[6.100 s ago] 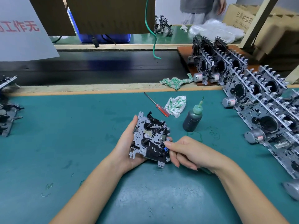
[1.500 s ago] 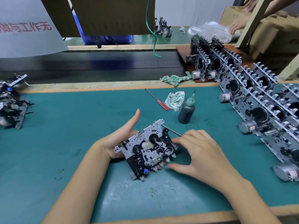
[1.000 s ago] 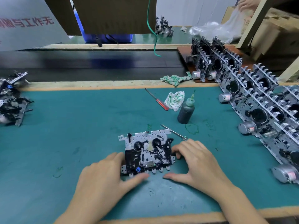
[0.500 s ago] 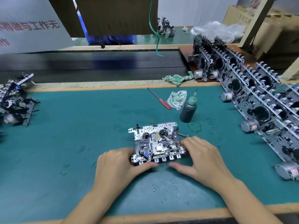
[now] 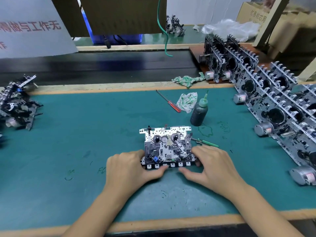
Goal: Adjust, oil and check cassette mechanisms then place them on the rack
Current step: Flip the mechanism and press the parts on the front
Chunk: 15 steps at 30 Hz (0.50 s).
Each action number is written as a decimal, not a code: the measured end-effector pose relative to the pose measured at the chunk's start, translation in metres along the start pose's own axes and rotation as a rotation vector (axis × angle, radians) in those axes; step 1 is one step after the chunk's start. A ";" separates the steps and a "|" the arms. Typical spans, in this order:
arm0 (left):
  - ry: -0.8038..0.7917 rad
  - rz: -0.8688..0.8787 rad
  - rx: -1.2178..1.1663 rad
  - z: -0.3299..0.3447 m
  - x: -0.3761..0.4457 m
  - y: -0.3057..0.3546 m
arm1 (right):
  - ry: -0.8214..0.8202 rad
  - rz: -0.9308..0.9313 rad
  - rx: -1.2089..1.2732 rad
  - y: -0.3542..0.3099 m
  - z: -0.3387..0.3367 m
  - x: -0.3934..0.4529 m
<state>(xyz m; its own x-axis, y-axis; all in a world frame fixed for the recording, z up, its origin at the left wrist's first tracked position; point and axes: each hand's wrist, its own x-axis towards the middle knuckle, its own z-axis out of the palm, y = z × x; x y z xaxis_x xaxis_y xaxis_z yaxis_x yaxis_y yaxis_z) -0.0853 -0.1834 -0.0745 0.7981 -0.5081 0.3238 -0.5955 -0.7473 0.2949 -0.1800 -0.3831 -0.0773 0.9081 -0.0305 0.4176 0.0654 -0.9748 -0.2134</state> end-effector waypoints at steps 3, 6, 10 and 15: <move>0.014 0.023 -0.009 0.001 0.002 -0.001 | -0.017 -0.012 0.001 -0.001 0.001 -0.001; -0.008 0.154 -0.102 0.000 0.000 -0.011 | 0.011 0.019 -0.010 -0.001 0.002 -0.001; 0.009 0.242 -0.104 -0.001 -0.003 -0.015 | 0.002 0.020 0.030 0.000 0.002 -0.003; 0.066 0.238 -0.053 0.001 -0.003 -0.014 | -0.038 0.011 0.096 0.001 -0.002 -0.006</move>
<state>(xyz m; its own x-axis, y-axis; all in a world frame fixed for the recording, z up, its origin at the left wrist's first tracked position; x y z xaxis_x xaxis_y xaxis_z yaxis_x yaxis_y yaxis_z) -0.0791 -0.1717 -0.0803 0.6284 -0.6363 0.4475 -0.7710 -0.5859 0.2496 -0.1861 -0.3845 -0.0782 0.9238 -0.0314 0.3816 0.0926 -0.9487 -0.3024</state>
